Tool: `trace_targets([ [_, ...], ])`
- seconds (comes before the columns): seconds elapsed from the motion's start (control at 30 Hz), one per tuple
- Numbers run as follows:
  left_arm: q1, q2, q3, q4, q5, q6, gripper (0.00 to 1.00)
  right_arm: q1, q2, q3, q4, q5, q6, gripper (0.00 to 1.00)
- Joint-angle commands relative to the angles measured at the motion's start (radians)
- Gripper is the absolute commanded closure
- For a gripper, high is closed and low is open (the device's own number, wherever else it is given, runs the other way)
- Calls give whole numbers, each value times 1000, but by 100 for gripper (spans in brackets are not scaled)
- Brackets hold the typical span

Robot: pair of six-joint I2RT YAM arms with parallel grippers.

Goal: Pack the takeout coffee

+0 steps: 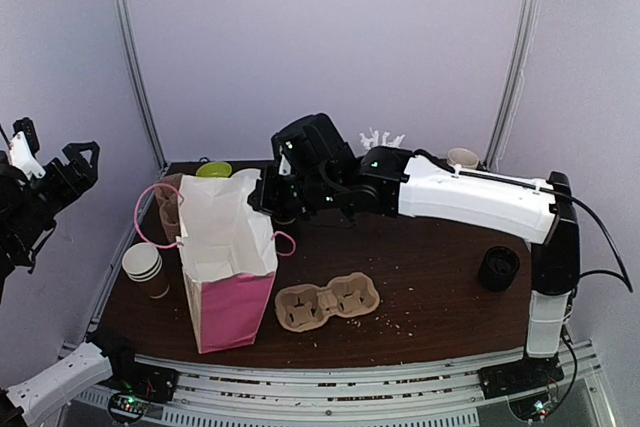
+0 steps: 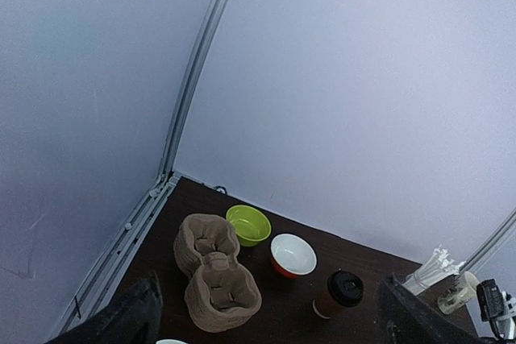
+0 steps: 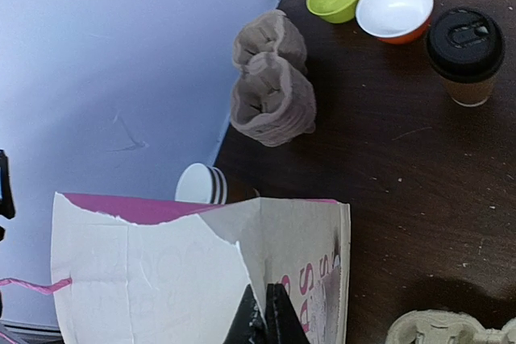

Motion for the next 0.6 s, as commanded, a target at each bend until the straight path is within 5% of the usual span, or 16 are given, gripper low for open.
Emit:
trace_targets([
  [0.0,1,4,-22,2,21,-12,5,-24,-42,-97,-1,67,23,100],
  [0.57,1,110,-105,115,184,-39,7,-129,-337,-391,-153,248,-10,100],
])
